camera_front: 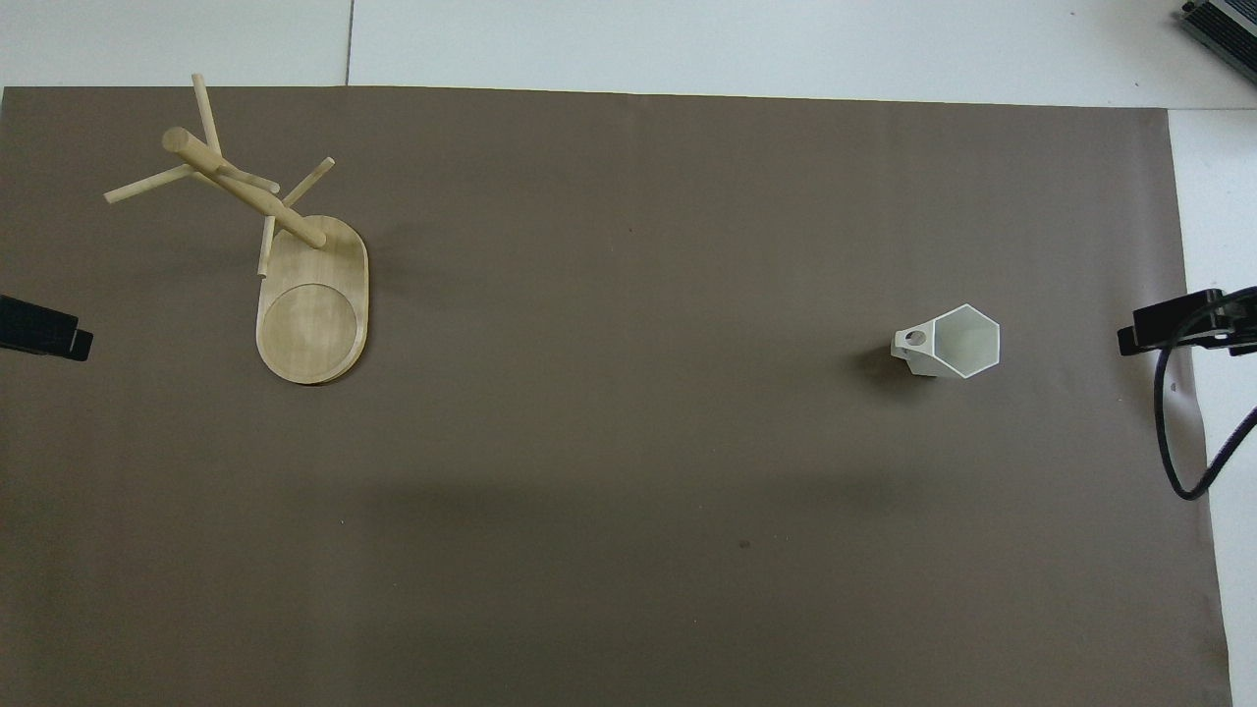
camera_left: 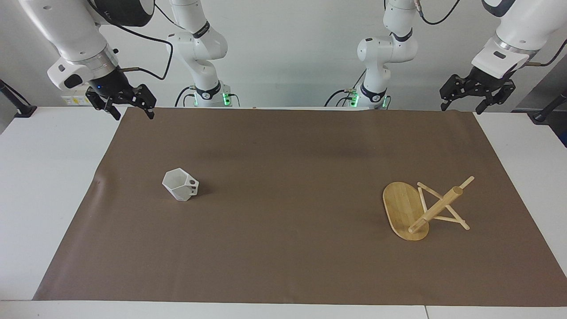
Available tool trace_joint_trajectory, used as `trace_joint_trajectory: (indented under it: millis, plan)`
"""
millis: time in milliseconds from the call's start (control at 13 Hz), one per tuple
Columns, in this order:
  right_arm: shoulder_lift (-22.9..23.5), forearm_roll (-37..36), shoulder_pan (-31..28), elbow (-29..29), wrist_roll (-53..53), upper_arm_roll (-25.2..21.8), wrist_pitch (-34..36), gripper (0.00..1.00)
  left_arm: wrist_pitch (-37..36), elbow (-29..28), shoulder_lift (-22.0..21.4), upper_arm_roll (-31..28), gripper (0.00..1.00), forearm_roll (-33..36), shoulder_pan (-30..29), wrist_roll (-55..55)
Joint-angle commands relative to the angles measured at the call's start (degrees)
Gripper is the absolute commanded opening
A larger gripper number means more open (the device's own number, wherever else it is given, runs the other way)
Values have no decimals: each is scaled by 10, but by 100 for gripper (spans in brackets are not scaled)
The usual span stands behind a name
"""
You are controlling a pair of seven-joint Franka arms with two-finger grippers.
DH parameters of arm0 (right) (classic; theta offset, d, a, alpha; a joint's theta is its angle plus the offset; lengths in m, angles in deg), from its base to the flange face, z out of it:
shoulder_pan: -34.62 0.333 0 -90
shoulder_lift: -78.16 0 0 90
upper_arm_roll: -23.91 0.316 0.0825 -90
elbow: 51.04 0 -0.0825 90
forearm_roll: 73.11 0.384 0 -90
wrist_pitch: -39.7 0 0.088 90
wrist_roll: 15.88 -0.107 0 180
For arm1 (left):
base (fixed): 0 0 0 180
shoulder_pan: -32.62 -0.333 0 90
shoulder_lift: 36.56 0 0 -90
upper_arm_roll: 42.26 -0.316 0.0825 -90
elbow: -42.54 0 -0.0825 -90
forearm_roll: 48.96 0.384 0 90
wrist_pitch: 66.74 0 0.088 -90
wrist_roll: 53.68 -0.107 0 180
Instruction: Hang cup on rack
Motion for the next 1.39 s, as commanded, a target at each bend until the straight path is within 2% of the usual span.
trace_joint_trajectory:
  millis: [0,309,849,1311]
  plan:
    - [-14,-8,-1,15,-2,3,-9,100,-4,-9,-9,-3,100,2,4,6]
    - [-14,-13,-1,15,0,3,-14,100,-7,-9,-9,-3,100,2,5,8]
    - [-15,-79,1,14,74,4,-16,100,-8,-9,-10,-4,100,2,4,7]
    - [-15,-69,-1,14,74,6,-8,100,-7,-9,-10,-4,100,2,4,9]
